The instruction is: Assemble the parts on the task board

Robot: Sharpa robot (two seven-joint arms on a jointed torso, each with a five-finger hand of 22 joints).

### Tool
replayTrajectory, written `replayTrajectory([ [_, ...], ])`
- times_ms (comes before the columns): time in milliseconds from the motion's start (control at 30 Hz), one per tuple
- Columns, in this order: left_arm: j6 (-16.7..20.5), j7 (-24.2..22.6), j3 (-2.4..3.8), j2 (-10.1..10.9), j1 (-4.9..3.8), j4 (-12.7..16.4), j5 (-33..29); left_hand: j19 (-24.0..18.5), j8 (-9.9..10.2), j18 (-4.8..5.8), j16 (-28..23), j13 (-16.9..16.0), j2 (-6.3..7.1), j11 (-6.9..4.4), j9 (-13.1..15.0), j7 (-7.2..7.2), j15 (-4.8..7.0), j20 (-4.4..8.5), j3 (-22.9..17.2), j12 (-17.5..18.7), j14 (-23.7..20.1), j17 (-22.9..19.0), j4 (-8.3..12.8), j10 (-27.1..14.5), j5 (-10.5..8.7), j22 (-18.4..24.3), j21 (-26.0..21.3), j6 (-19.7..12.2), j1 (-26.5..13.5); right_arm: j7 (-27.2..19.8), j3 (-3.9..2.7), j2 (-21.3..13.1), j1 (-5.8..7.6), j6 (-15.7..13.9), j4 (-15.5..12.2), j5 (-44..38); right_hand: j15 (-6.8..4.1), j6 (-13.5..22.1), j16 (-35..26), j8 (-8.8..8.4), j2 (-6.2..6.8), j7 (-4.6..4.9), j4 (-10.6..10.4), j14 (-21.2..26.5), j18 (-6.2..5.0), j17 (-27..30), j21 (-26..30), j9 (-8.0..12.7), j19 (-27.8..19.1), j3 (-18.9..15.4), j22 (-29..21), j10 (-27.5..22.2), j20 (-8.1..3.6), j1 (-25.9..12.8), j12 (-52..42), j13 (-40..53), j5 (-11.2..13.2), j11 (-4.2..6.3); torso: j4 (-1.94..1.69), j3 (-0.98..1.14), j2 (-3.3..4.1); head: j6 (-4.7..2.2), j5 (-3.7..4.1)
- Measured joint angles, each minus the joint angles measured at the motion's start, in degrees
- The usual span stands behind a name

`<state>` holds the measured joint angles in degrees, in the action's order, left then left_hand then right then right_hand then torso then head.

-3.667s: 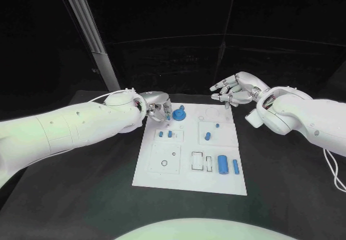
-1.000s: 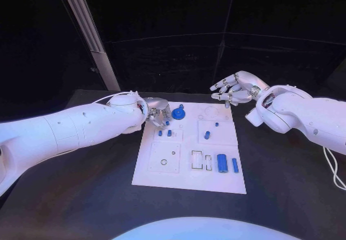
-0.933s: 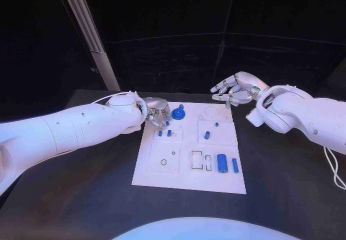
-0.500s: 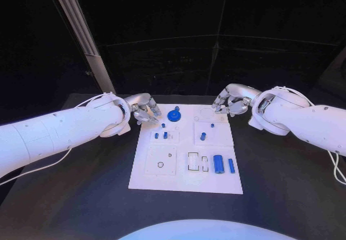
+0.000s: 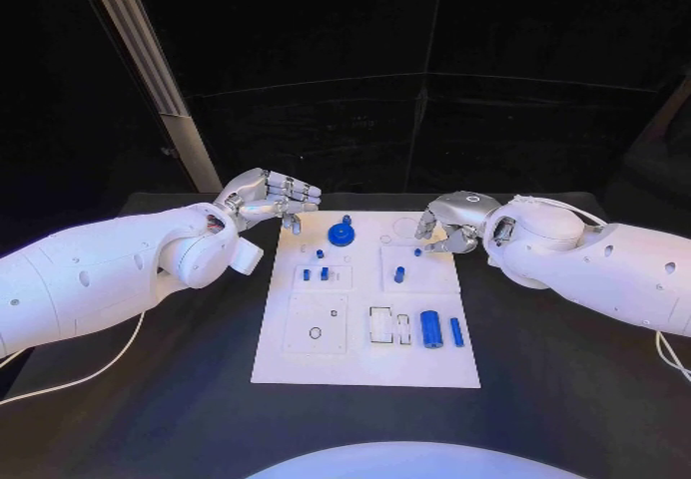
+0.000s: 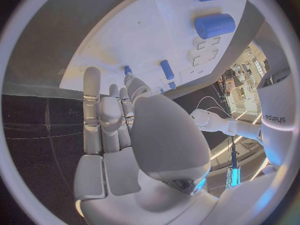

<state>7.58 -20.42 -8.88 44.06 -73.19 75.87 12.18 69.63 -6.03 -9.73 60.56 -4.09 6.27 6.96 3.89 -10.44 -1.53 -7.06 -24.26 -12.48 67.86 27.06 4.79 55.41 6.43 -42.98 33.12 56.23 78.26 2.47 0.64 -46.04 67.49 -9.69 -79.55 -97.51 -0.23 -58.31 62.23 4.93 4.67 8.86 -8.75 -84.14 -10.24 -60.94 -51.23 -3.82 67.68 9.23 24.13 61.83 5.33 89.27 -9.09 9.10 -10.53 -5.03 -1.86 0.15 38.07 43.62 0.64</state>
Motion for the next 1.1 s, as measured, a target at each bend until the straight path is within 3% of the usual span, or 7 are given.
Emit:
replayTrajectory([
  [333,-0.29,-2.79,-0.04,1.05,0.05,0.95,-6.66,0.0,0.0,0.0,0.0,0.0,0.25,0.0,-0.05,0.01,-0.21,0.0,0.3,-0.6,-0.2,-0.21,0.04,0.41,0.0,0.15,-0.02,-0.01,-0.24,0.62,-0.01,1.25,-0.97,0.65,0.76,-2.31,0.02,0.0,0.67,-0.29,0.23,0.0,0.15,-0.02,0.0,-0.53,-0.41,-0.01,0.0,1.28,0.25,0.21,0.0,-0.23,0.29,-1.13,0.0,-0.21,-0.01,0.05,0.08,0.07,-0.19],
  [733,-0.36,-3.66,-0.07,1.14,0.05,0.84,-8.32,-0.2,0.0,0.02,0.0,0.01,0.25,0.01,-0.05,0.01,0.0,0.2,0.3,-0.6,-0.41,-0.32,0.04,0.4,0.0,0.2,-0.24,-0.01,-0.24,0.81,-0.02,2.56,-1.83,1.95,1.96,-2.79,0.02,-0.45,3.13,-0.51,0.52,0.45,0.81,-0.02,0.0,-2.57,-1.6,-0.1,-0.16,4.46,1.18,1.29,0.24,-0.53,0.76,-2.93,0.0,-0.34,0.04,0.07,0.08,0.37,-0.05],
  [1100,-0.44,-3.75,-0.08,1.18,0.06,0.75,-8.69,-0.39,0.0,0.02,0.0,0.01,0.25,0.01,-0.04,0.01,0.0,0.01,0.3,-0.88,-0.41,-0.37,0.04,0.4,0.0,0.27,-0.24,-0.01,-0.23,0.87,-0.22,3.19,-1.85,2.42,2.38,-3.01,0.02,-2.75,5.93,-0.51,0.26,-0.17,1.91,-0.01,-0.01,-4.93,-5.5,-0.31,1.17,9.26,6.1,3.71,0.27,-0.79,0.76,-4.47,1.93,0.23,0.1,0.08,0.07,0.54,-0.41],
])
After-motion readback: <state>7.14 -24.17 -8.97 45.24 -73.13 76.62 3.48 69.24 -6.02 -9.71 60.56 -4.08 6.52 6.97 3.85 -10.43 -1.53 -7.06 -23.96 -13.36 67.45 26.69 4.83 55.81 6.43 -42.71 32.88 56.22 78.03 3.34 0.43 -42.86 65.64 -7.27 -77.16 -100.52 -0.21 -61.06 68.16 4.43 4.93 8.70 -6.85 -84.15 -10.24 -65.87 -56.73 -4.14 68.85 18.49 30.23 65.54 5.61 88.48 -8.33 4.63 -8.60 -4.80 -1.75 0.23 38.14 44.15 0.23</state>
